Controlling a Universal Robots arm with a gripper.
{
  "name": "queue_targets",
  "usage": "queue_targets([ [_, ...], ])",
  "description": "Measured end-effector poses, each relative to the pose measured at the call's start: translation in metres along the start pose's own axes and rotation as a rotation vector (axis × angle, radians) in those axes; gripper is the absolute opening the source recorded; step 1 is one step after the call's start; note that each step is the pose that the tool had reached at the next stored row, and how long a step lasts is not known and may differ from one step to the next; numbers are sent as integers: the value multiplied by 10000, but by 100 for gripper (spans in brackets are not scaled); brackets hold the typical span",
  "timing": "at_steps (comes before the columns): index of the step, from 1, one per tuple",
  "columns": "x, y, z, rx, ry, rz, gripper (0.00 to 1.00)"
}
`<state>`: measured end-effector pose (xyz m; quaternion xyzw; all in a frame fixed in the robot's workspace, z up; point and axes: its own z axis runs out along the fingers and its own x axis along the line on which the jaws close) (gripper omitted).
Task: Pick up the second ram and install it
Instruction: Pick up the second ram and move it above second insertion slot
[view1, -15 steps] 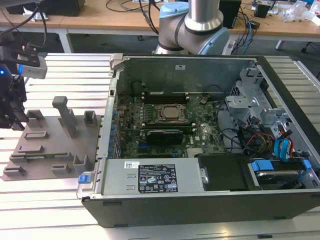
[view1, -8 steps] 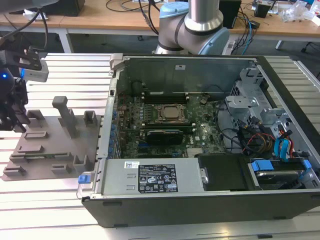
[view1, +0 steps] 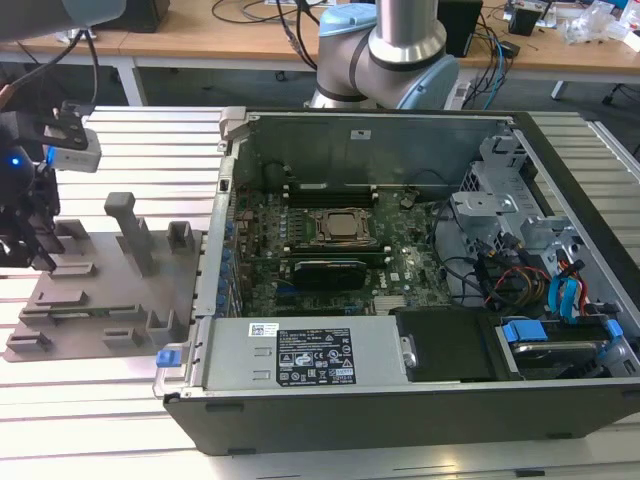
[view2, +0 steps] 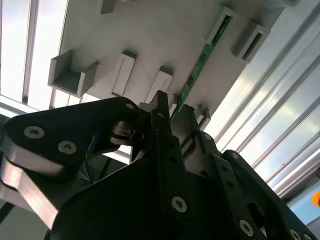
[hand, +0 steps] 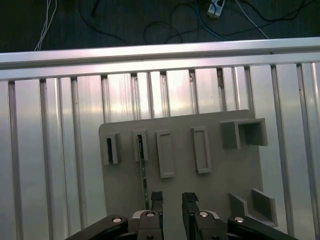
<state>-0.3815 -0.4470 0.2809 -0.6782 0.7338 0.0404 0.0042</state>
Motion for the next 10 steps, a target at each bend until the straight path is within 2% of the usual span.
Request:
queue_targets([
  [2,2,-9,35,0,2,0,30],
  [4,1,-62,89,4,30,-2,30],
  [7,33,-99,130,2,54,-17,30],
  [10,78,-126,182,3,113,-89,30],
])
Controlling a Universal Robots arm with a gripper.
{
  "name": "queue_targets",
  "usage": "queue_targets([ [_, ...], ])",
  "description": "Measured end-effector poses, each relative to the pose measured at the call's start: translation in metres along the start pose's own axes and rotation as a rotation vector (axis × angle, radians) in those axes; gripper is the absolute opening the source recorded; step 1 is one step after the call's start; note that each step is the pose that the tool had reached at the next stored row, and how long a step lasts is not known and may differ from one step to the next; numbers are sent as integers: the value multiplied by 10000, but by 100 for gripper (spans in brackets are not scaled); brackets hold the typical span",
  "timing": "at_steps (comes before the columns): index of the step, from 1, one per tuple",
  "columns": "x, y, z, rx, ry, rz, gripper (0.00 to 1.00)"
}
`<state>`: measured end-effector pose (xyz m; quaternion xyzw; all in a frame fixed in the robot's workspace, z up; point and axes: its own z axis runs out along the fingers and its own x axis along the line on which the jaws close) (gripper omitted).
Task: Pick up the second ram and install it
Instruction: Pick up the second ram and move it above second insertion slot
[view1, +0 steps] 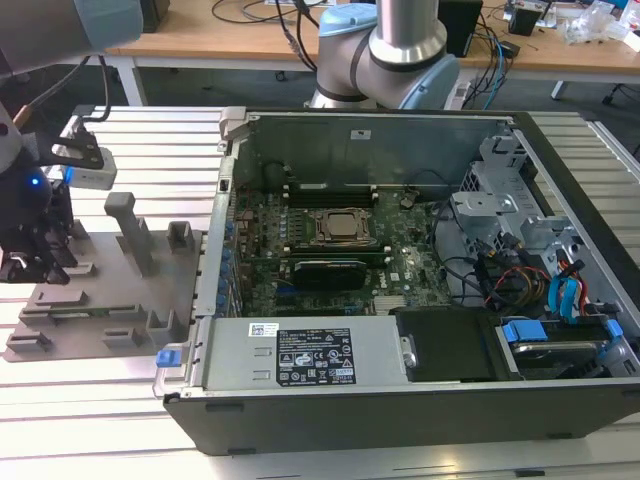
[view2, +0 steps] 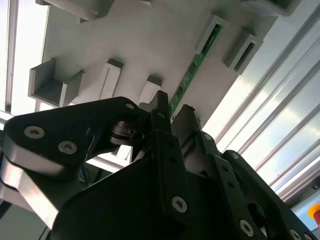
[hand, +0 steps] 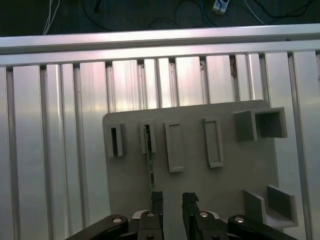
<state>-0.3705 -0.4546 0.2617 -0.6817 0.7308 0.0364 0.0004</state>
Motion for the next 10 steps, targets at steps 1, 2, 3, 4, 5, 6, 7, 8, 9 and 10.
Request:
queue_targets([
  [1,9,-14,26,-2,40,-70,30],
  [2,13,-24,44,-5,66,-123,30],
  [3,15,-35,61,-9,80,-181,30],
  [4,17,-61,96,-17,99,-299,30],
  [5,18,-82,119,-22,106,-386,30],
  [6,19,-97,137,-26,111,-443,30],
  [7,31,-111,166,-32,116,-504,30],
  [8,46,-115,184,-34,118,-530,30],
  [9,58,-118,200,-35,119,-557,30],
  [10,72,-121,221,-37,121,-597,30],
])
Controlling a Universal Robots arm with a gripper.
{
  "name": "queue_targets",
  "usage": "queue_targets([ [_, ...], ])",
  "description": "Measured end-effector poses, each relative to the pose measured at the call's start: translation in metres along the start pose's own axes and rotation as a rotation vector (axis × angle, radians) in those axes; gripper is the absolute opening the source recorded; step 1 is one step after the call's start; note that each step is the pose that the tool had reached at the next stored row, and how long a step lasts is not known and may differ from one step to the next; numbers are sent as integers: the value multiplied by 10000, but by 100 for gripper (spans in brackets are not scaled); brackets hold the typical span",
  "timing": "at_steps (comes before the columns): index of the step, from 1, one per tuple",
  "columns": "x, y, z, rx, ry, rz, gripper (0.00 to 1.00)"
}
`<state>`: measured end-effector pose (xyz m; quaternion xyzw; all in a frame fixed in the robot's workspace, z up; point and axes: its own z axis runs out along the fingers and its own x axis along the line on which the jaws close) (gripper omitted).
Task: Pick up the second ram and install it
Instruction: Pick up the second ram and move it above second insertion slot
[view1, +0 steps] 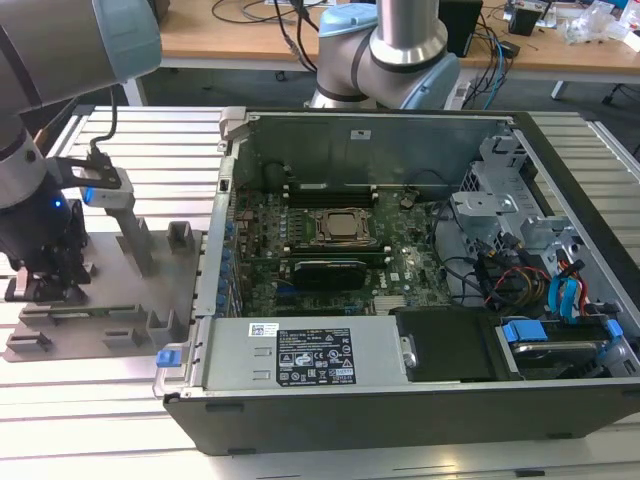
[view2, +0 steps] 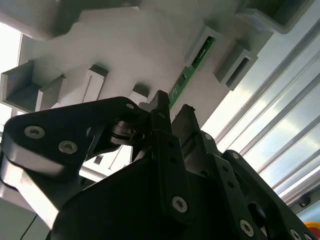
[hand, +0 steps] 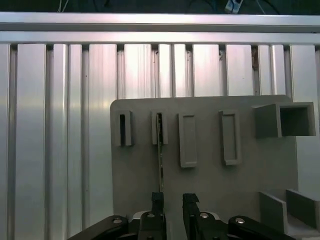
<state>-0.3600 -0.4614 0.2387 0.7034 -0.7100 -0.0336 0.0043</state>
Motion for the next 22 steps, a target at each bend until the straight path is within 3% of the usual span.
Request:
queue_targets([
  [7,74,-17,236,-17,15,-295,30],
  [13,88,9,403,-19,-8,-306,30],
  [16,88,10,404,-18,-10,-304,29],
  [18,88,9,404,-18,-10,-304,14],
  [22,88,9,404,-18,-10,-304,14],
])
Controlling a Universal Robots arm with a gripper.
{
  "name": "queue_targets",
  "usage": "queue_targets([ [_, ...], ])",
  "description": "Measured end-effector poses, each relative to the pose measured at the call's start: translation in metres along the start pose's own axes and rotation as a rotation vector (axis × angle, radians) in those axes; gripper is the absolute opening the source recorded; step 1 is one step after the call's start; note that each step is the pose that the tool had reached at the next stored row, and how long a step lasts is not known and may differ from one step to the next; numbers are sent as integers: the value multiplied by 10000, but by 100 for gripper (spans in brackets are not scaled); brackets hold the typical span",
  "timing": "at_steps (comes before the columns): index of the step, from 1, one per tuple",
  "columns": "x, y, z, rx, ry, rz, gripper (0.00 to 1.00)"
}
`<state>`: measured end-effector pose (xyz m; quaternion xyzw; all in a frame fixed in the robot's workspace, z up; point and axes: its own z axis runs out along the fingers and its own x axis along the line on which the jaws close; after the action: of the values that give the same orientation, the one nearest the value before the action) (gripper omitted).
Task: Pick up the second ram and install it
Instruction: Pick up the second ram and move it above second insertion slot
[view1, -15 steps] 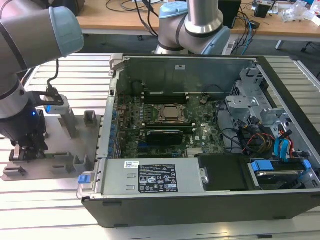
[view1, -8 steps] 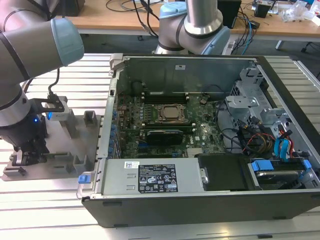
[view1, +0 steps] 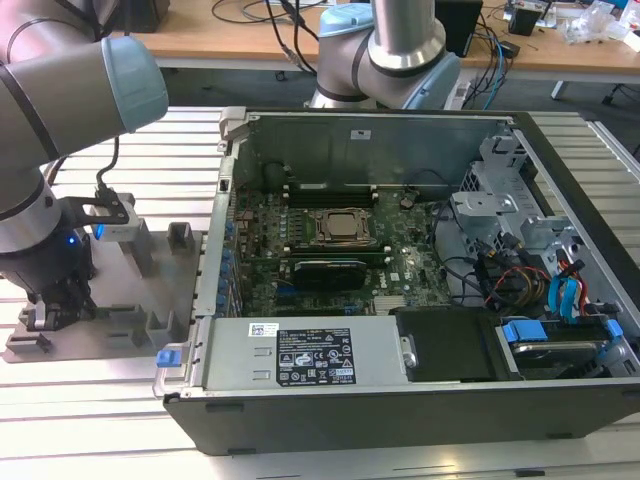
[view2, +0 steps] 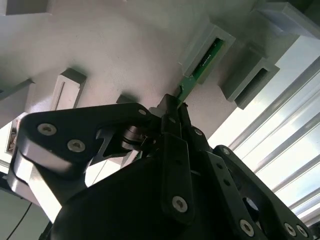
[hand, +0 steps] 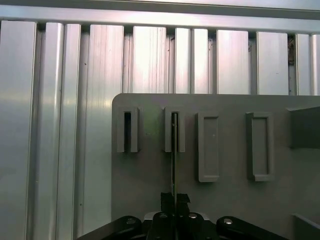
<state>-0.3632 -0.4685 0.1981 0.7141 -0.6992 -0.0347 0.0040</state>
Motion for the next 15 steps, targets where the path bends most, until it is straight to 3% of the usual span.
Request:
queue_targets([
  [7,0,0,-4,2,-3,0,14],
  [8,-1,2,-30,0,-2,0,14],
  [11,-10,12,-216,1,-2,0,14],
  [15,-15,19,-344,1,-2,0,14],
])
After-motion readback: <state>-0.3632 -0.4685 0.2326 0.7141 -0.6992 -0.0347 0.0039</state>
